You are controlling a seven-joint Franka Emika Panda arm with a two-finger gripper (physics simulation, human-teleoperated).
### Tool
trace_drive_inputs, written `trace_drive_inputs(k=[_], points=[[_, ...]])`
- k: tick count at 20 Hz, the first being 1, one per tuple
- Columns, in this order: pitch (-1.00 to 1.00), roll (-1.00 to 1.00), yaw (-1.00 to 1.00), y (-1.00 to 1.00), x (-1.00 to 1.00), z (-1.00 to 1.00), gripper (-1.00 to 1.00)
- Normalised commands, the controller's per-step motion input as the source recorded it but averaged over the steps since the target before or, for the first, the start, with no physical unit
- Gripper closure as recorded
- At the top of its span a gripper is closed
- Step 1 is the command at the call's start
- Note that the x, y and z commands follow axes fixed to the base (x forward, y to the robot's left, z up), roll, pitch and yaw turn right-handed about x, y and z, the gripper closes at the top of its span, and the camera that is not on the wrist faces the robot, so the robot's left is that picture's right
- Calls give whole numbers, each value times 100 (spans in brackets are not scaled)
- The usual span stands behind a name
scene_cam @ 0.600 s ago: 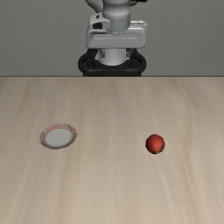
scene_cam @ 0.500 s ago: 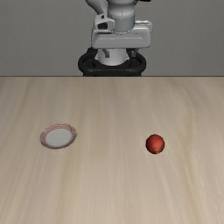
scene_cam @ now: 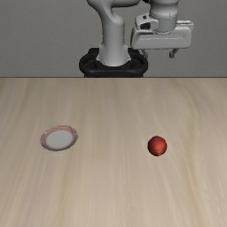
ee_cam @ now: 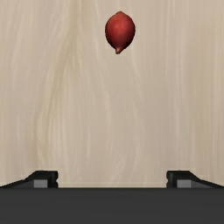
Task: Pick the onion and place it on the plate
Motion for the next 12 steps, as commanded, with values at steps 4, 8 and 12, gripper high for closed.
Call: trace_drive_inputs(k=[4, 8, 12], points=[[0, 0, 0, 0, 100, 0, -100], [0, 0, 0, 0, 100, 0, -100], [0, 0, 0, 0, 100, 0, -100]])
